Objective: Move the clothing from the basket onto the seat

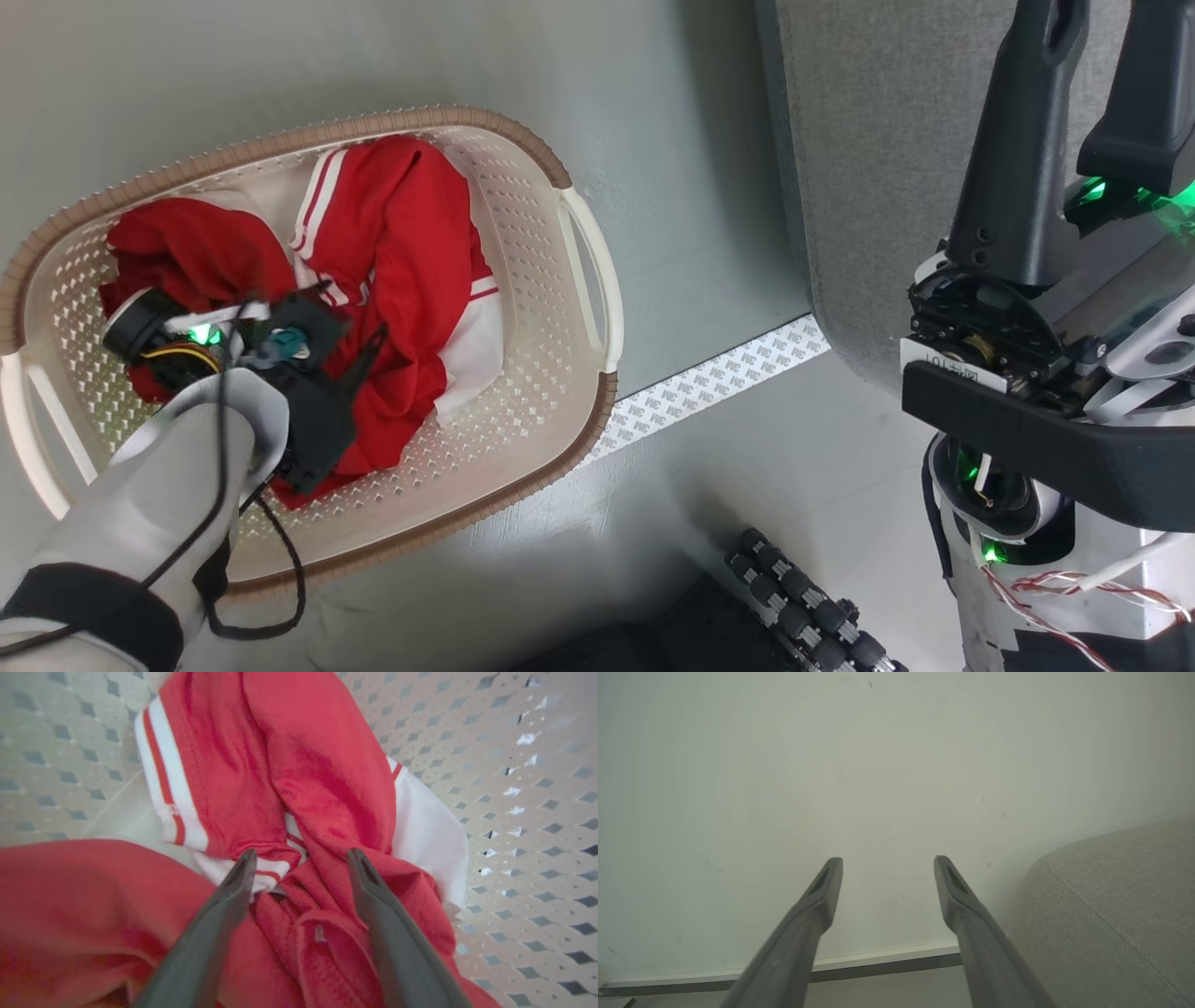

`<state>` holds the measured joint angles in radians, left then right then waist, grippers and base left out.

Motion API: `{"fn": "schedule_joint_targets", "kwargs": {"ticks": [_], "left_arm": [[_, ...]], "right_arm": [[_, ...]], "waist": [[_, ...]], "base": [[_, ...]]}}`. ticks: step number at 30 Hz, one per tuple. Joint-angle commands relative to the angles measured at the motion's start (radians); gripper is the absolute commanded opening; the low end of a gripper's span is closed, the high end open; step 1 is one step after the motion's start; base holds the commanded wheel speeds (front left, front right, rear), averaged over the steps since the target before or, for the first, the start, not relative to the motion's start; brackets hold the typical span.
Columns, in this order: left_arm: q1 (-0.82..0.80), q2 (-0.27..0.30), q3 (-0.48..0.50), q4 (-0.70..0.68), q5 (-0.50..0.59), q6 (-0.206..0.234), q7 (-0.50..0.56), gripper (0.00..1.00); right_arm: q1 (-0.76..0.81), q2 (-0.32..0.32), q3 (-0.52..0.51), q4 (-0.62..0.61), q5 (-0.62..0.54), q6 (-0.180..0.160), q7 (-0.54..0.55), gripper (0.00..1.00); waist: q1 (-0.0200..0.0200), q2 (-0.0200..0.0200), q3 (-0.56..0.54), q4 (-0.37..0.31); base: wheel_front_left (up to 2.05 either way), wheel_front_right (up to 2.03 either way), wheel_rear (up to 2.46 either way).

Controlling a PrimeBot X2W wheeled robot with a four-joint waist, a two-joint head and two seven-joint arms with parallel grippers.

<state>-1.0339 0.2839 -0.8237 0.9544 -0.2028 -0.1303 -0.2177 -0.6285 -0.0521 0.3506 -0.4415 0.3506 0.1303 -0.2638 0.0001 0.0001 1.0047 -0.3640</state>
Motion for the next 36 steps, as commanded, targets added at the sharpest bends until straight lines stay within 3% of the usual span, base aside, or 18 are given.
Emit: {"fn": "schedule_joint_targets", "kwargs": {"ticks": [1,14,24,36], "left_arm": [[-0.013,-0.002,-0.032,0.035,-0.005,0.0,0.022,1.0],[-0.112,-0.028,-0.19,0.15,-0.057,0.001,0.059,1.0],[-0.144,-0.091,-0.216,0.236,-0.036,0.077,0.063,1.0],[-0.193,-0.12,-0.217,0.278,-0.039,0.171,0.034,1.0]], "right_arm": [[-0.017,0.003,-0.003,-0.005,0.005,0.001,0.0,1.0],[-0.005,0.003,-0.01,-0.015,0.022,0.001,0.0,1.0],[0.003,0.002,-0.004,-0.009,0.053,0.001,0.0,1.0],[0.017,0.003,-0.011,-0.007,0.062,0.001,0.0,1.0]], "waist": [[-0.0001,-0.0001,0.009,0.001],[-0.0001,-0.0001,0.023,0.007],[-0.0001,-0.0001,0.018,0.0],[-0.0001,-0.0001,0.019,-0.003]], "base": [[0.0,0.0,0.0],[0.0,0.0,0.0],[0.0,0.0,0.0],[0.0,0.0,0.0]]}}
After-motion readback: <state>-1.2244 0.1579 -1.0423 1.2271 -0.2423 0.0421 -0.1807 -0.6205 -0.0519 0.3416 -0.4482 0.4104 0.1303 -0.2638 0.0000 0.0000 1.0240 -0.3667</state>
